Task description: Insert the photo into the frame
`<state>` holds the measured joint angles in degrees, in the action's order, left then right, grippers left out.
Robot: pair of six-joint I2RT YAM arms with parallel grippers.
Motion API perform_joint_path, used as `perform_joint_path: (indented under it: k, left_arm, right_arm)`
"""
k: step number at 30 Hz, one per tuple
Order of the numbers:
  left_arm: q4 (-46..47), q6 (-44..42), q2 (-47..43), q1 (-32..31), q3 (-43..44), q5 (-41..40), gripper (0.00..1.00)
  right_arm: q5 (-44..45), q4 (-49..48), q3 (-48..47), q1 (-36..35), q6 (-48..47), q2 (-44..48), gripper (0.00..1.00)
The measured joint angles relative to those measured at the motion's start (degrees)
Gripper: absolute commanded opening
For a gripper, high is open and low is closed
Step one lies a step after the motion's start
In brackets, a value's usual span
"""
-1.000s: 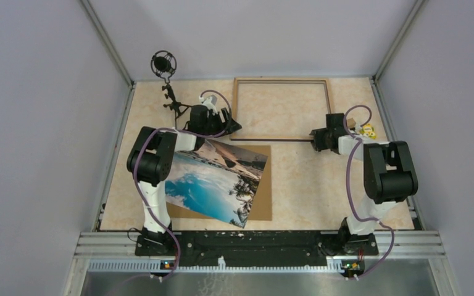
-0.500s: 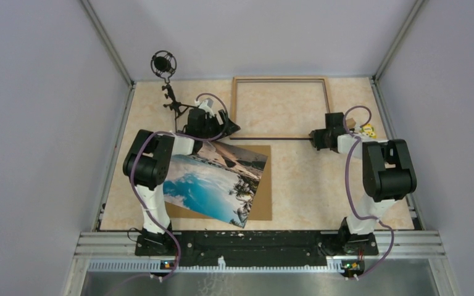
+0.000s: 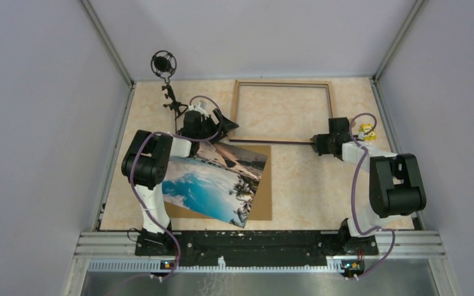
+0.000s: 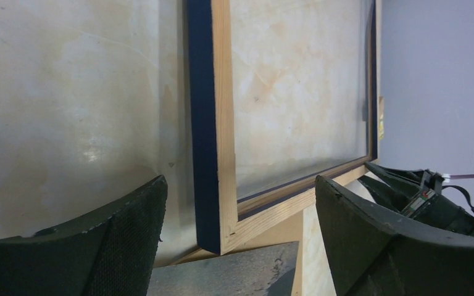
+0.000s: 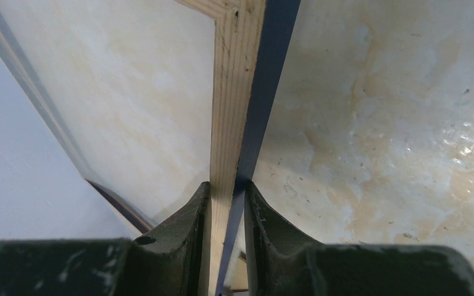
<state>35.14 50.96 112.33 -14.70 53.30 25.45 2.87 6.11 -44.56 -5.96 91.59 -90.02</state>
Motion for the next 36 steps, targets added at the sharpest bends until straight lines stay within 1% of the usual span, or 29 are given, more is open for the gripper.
perform_joint_path:
  k: [2,7,16,19,22,25,28,31,32,34,36]
  left_arm:
    - [2.05,1.60,1.07,0.09,0.04,1.68,0.98]
    - [7.41,6.27,4.48,0.24,0.98,6.91,0.98]
    - [6.08,11.08,5.11,0.26,2.16,8.74,0.98]
    - [8.57,15.04,6.75,0.31,2.25,10.54,0.94]
    - [14.60,19.89,9.31,0.44,2.32,12.85,0.87]
    - [21.38,24.65,12.72,0.42,2.80,14.91,0.84]
    - [25.29,26.75,14.12,0.44,2.95,15.72,0.79]
    - [26.99,27.34,14.80,0.44,2.95,15.91,0.76]
    - [27.26,27.43,14.86,0.44,2.91,15.93,0.75]
    - [27.98,27.63,14.93,0.44,2.75,16.04,0.74]
    - [28.61,28.11,14.95,0.44,2.56,16.24,0.72]
  right_arm:
    - [-0.24,-0.28,0.04,0.02,0.11,0.07,0.00]
    - [-1.25,-0.81,0.33,0.02,0.17,0.07,0.00]
    - [-3.34,-2.51,0.33,0.52,0.20,0.07,0.00]
    - [-4.72,-5.05,0.35,0.83,0.35,0.07,0.00]
    - [-5.60,-6.75,0.35,1.29,0.72,0.07,0.00]
    - [-6.12,-7.82,0.37,1.75,0.72,0.04,0.00]
    - [-6.69,-8.96,0.68,2.01,0.37,-0.09,0.01]
    - [-7.63,-10.78,0.68,2.01,-2.84,-1.07,0.36]
    - [-8.22,-11.21,0.66,2.01,-5.22,-1.49,0.45]
    - [-8.92,-10.80,0.63,1.99,-8.87,-1.62,0.58]
    - [-9.25,-10.78,0.66,1.95,-11.93,-1.60,0.63]
